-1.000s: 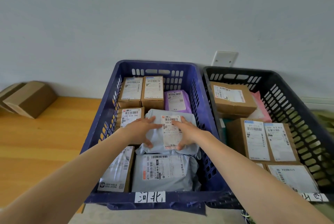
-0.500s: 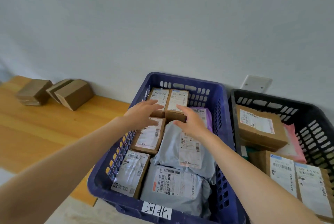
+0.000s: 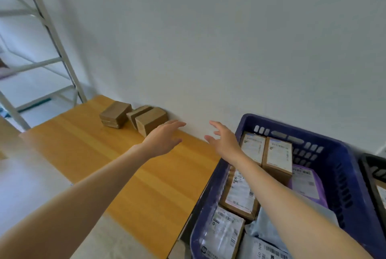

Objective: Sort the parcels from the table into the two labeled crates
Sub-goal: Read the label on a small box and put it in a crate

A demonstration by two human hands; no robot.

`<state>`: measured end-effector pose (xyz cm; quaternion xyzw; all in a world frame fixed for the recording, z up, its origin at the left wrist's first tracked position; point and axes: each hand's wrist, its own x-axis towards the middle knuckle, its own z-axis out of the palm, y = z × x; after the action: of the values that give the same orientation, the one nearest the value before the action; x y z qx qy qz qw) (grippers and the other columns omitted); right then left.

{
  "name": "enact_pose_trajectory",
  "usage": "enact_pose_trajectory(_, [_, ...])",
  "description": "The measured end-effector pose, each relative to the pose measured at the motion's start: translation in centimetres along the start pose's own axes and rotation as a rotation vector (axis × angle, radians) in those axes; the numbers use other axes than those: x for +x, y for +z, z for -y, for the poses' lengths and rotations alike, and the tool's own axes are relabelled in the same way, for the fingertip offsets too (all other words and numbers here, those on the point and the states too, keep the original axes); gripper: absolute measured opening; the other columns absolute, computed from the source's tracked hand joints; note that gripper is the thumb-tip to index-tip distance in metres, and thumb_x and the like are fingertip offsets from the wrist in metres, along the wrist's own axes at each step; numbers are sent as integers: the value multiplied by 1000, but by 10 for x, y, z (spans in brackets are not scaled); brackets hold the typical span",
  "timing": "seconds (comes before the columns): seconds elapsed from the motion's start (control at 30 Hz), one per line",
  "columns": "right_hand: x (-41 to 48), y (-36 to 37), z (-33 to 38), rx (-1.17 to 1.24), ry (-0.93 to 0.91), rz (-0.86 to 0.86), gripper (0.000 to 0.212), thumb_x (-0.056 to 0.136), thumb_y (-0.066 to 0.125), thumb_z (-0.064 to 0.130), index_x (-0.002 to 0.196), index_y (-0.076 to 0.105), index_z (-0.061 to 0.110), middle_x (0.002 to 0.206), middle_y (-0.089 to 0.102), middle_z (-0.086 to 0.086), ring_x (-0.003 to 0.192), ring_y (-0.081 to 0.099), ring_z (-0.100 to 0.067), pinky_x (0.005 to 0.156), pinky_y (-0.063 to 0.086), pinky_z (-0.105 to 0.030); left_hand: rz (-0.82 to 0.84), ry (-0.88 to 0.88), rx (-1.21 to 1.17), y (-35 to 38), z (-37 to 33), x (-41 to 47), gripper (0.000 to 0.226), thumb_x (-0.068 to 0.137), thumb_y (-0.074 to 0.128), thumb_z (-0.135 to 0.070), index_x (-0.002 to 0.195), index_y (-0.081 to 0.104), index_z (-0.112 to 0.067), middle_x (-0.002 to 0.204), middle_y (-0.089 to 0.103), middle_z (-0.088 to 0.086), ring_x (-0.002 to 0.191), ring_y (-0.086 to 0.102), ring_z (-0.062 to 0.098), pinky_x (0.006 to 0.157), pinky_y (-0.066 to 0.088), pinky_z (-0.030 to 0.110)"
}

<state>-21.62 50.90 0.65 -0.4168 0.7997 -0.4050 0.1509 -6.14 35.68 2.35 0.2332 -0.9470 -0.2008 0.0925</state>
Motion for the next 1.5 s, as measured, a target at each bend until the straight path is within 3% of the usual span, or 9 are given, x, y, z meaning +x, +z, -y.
enact_pose_trajectory(0.23, [68, 92, 59, -65, 5, 5, 54, 95, 60, 25, 145, 41, 16, 145, 45, -6, 127, 49, -22, 103, 42, -32, -20, -55, -80, -46, 125, 1, 53, 95, 58, -24, 145, 40, -27, 151, 39, -1, 139, 36, 20, 111, 35, 36])
enact_pose_trajectory(0.37, [101, 150, 83, -21, 58, -15, 52, 94, 63, 25, 142, 44, 17, 142, 49, -7, 123, 53, -21, 95, 40, -25, -11, -65, -108, -65, 197, 6, 50, 95, 58, -21, 142, 42, -27, 147, 43, -3, 133, 43, 17, 99, 36, 22])
enact_pose_trajectory(0.47, [117, 188, 92, 7, 115, -15, 52, 93, 63, 25, 141, 45, 19, 141, 50, -6, 122, 54, -19, 90, 39, -23, 8, -57, -97, -76, 239, 11, 51, 96, 57, -21, 144, 41, -26, 148, 43, -2, 134, 41, 17, 101, 35, 24])
enact_pose_trajectory(0.9, [182, 272, 63, -13, 333, 0, 53, 95, 61, 24, 143, 41, 18, 145, 46, -7, 122, 52, -22, 97, 48, -39, 109, -46, -196, -48, 334, 73, 51, 97, 54, -20, 146, 37, -23, 149, 43, 1, 136, 39, 21, 100, 35, 28])
enact_pose_trajectory(1.0, [204, 282, 49, -5, 366, -6, 52, 95, 59, 23, 143, 41, 16, 145, 46, -8, 122, 53, -22, 99, 47, -40, 140, -62, -229, -39, 345, 102, 50, 98, 53, -19, 145, 38, -22, 146, 46, 4, 127, 48, 22, 88, 38, 22])
enact_pose_trajectory(1.1, [231, 290, 36, 39, 404, -27, 51, 96, 59, 23, 143, 41, 17, 144, 47, -8, 122, 53, -21, 99, 47, -38, 171, -88, -284, -28, 350, 134, 48, 98, 53, -19, 144, 39, -23, 139, 52, 4, 102, 61, 21, 66, 41, 13])
enact_pose_trajectory(1.3, [275, 314, 12, 189, 528, -33, 61, 96, 59, 23, 150, 29, 19, 150, 39, -8, 127, 50, -22, 96, 42, -30, 246, -122, -315, -3, 359, 190, 48, 99, 51, -19, 145, 38, -20, 140, 51, 5, 117, 53, 16, 87, 40, 23])
enact_pose_trajectory(1.4, [293, 327, 2, 246, 576, -56, 70, 95, 60, 25, 153, 20, 20, 156, 31, -7, 137, 39, -24, 108, 38, -36, 295, -134, -309, 13, 367, 213, 50, 99, 51, -19, 146, 36, -18, 147, 44, 4, 130, 46, 21, 96, 38, 25])
enact_pose_trajectory(1.5, [302, 337, -7, 299, 608, -93, 75, 95, 61, 23, 154, 15, 19, 158, 27, -5, 143, 29, -24, 115, 31, -42, 325, -161, -311, 27, 374, 228, 53, 98, 51, -16, 148, 33, -16, 144, 47, 6, 125, 50, 22, 96, 43, 27])
